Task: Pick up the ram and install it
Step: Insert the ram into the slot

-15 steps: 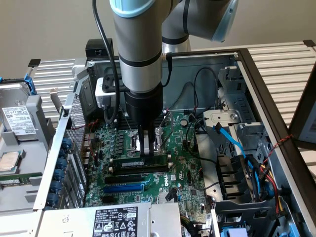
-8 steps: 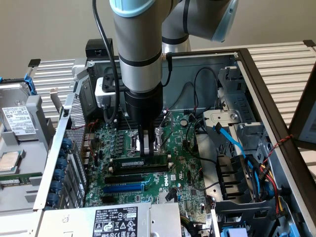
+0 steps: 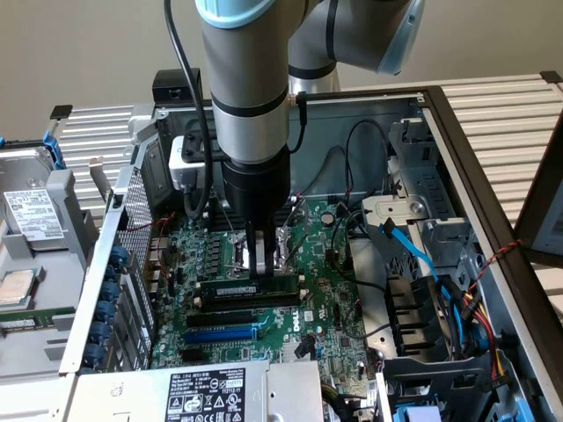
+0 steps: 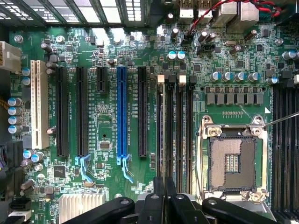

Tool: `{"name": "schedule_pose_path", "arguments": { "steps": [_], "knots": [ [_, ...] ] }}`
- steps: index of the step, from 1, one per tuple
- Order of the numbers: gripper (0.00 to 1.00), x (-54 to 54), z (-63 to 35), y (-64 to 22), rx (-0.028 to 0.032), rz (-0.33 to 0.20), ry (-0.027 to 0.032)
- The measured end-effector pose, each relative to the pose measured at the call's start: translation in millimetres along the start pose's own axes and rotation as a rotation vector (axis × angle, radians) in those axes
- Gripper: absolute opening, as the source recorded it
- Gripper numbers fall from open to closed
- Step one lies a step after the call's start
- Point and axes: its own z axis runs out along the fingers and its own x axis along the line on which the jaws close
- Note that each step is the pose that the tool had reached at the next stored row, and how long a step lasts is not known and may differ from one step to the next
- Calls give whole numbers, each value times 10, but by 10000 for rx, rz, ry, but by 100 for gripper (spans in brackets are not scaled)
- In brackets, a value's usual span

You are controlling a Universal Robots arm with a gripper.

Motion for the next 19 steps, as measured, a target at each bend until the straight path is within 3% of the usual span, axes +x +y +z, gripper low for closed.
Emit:
{"name": "schedule_pose_path", "arguments": {
  "steps": [19],
  "knots": [
    [12,1,23,4,8,25,0]
  ]
}}
